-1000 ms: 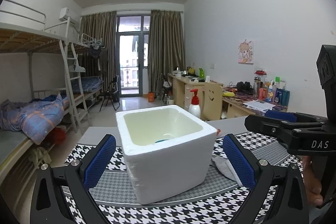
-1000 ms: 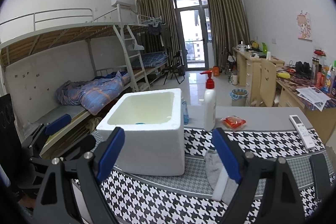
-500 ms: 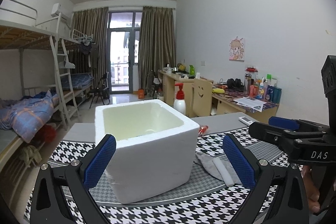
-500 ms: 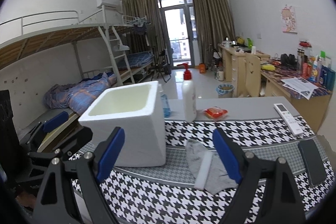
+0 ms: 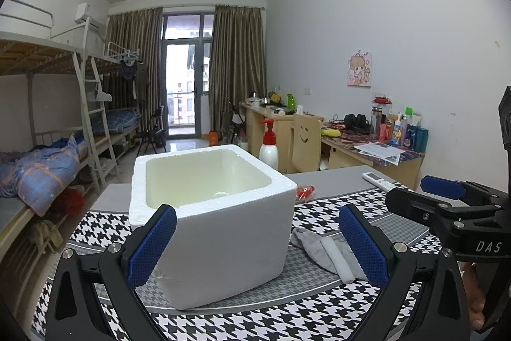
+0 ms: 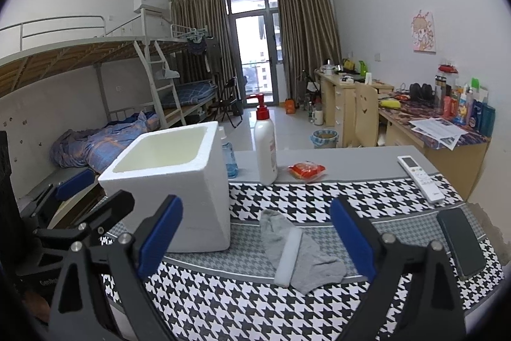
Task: Organize soft objects
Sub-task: 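Move both open grippers back from the box toward the grey sock and white roll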
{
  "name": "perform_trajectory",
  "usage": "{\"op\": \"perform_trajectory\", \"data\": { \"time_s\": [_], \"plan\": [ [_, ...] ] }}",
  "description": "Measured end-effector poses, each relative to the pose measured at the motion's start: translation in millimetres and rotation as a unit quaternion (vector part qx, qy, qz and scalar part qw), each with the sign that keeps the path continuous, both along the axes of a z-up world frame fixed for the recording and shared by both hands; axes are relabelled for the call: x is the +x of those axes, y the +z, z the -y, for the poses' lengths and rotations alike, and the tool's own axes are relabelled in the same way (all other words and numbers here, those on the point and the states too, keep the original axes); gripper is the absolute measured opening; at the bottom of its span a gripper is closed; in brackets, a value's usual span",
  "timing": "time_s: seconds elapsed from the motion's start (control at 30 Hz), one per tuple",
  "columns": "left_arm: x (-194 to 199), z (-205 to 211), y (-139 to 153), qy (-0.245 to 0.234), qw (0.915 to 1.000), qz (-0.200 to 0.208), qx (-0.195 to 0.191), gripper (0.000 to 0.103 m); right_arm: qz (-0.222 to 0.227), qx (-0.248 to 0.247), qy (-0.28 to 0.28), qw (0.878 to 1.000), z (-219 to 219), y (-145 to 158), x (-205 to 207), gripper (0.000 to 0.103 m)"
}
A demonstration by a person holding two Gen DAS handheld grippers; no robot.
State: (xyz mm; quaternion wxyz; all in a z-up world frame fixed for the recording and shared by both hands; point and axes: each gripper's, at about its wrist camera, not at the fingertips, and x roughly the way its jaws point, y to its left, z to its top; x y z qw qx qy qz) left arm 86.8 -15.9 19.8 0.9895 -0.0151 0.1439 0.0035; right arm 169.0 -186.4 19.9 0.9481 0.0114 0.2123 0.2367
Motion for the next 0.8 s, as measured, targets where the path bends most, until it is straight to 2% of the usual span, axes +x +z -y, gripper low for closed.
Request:
{"op": "perform_trajectory", "data": {
  "time_s": [0.8],
  "plan": [
    [29.7,28.1,-18.4,-0.029,0.9989,-0.038,0.002,0.102,-0.027,0.001,-0.058,0.998,42.2,-16.4,18.6,0.097]
  ]
}}
